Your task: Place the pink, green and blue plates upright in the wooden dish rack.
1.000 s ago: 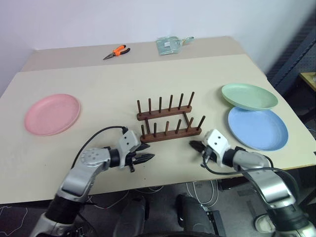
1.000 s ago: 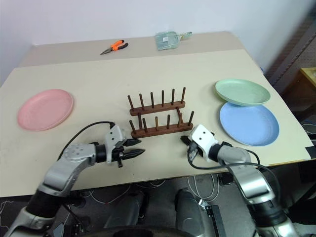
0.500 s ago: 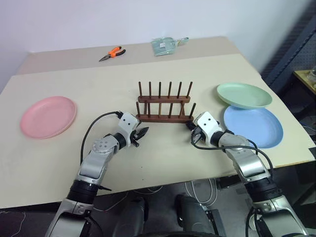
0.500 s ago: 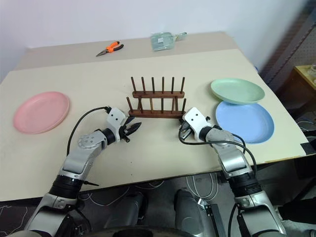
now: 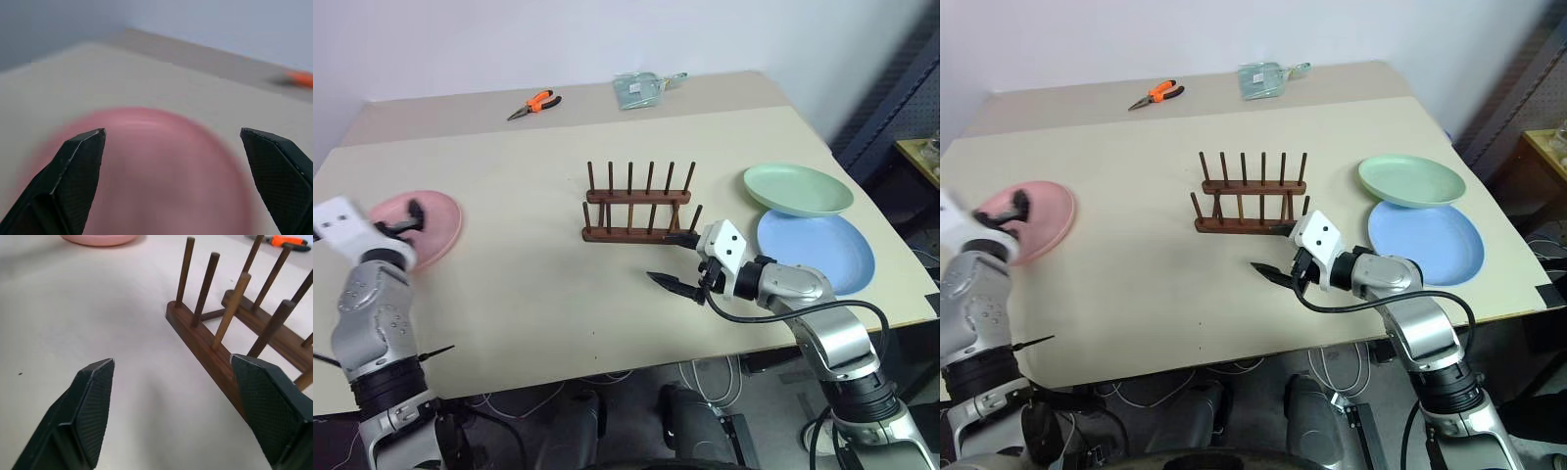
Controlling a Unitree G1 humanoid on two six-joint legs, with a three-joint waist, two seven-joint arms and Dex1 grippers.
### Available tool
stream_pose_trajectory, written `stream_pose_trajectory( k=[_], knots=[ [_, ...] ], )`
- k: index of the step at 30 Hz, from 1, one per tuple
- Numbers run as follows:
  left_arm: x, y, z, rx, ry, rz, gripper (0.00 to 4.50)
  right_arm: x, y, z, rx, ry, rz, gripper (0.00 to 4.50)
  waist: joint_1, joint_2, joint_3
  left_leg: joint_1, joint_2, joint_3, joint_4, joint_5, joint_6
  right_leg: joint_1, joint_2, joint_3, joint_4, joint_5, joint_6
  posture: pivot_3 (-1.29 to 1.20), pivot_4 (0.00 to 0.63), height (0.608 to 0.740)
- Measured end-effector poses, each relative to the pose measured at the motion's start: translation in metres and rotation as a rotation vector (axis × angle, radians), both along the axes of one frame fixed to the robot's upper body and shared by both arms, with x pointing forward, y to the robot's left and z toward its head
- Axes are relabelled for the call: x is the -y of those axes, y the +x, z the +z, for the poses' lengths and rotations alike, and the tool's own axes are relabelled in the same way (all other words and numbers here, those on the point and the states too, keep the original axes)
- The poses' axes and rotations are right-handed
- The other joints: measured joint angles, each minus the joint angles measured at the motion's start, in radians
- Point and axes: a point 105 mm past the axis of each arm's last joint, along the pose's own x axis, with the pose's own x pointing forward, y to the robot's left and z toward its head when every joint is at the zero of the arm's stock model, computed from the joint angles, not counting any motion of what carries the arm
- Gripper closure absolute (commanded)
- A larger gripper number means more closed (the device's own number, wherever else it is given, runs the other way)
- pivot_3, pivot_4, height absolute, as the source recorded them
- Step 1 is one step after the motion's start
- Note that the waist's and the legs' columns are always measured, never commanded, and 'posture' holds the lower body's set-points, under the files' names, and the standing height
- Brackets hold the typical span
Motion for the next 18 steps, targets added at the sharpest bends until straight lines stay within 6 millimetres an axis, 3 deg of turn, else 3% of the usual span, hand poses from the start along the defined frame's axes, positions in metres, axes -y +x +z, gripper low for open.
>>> stream_pose_trajectory(
  k=[4,5,7,12,14,18],
  knots=[
    [-0.004,-0.01,-0.033,-0.005,-0.297,0.062,0.0,-0.005,-0.001,-0.001,-0.002,0.005,0.019,0.65,0.004,-0.002,0.0,0.0,0.0,-0.001,0.001,0.0,0.0,0.0,0.0,-0.001,0.001,0.0,0.0,0.0,0.15,0.739],
    [0.0,-0.009,-0.04,-0.007,-0.363,0.048,0.25,-0.006,-0.002,-0.001,-0.002,0.005,0.023,0.61,0.004,-0.003,0.0,0.0,0.0,-0.002,0.001,0.0,-0.001,0.0,0.001,-0.001,0.001,0.0,0.0,0.0,0.15,0.739],
    [0.003,-0.008,-0.044,0.022,-0.455,0.05,0.82,-0.007,-0.002,-0.001,0.001,0.004,0.026,0.6,0.001,-0.005,0.0,0.0,0.0,-0.001,0.001,0.0,-0.001,0.0,0.001,-0.001,0.001,0.0,0.0,0.0,0.15,0.739],
    [0.007,-0.006,-0.048,0.062,-0.569,0.036,3.34,-0.005,0.002,0.002,0.039,0.0,-0.008,0.6,-0.002,-0.005,0.0,0.0,0.0,-0.001,0.001,0.001,-0.001,0.0,0.001,-0.001,0.001,0.0,0.0,0.0,0.15,0.739],
    [0.01,-0.003,-0.048,0.066,-0.59,0.015,4.42,-0.002,0.004,0.004,0.045,0.005,-0.027,0.11,-0.001,-0.005,0.0,0.0,0.0,-0.001,0.001,0.001,-0.001,0.0,0.002,-0.001,0.001,0.0,0.0,0.0,0.15,0.739],
    [0.025,0.013,-0.03,0.111,-0.522,-0.114,4.48,0.006,0.009,0.011,0.049,0.013,-0.053,0.02,0.001,-0.006,0.001,-0.001,0.0,0.001,0.001,0.001,-0.002,0.0,0.002,-0.001,0.001,0.0,0.0,0.0,0.15,0.739]
  ],
)
